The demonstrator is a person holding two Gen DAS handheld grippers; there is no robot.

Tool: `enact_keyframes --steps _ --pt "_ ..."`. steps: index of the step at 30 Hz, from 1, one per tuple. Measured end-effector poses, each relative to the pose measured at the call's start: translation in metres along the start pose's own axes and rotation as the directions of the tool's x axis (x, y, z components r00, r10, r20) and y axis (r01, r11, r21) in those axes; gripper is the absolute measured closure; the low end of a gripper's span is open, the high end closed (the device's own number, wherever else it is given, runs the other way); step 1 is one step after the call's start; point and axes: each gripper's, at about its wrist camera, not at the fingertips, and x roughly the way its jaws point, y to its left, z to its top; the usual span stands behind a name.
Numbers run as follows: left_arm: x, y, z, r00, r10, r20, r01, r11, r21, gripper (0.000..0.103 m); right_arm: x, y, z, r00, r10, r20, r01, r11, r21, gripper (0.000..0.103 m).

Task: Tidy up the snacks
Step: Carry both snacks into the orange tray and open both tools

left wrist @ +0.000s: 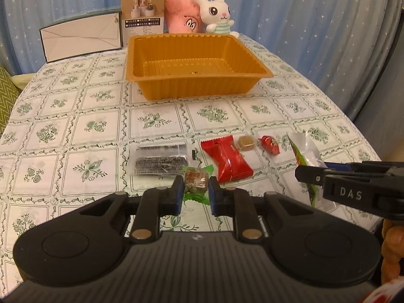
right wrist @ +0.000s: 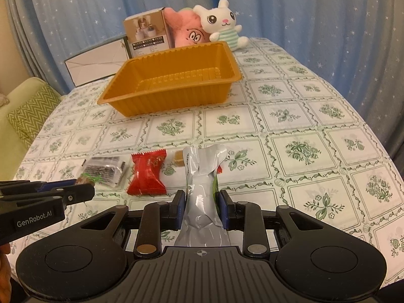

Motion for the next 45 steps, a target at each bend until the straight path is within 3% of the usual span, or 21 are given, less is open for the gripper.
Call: enact_keyframes --steps 29,39,45 --pt "-0.012 -0.003 0.007 1.0 -0.008 0.027 0.008 1.0 -0.009 0.085 -0.013 0.002 0.008 1.0 0.01 0.011 -0.01 1.0 -0.01 0.074" --pt "-0.004 0.003 0.026 0.999 -0.021 0.04 0.021 1.0 -0.005 0.085 -0.004 -0.001 0.022 1.0 0.011 0.015 -0.011 1.0 -0.014 0.074" --pt "0.006 0.01 0.05 0.998 -0.033 0.059 0.034 0.999 -0.016 0.085 0.007 -0.002 0.049 0.999 0.024 0.035 -0.023 0.999 -0.023 0.074"
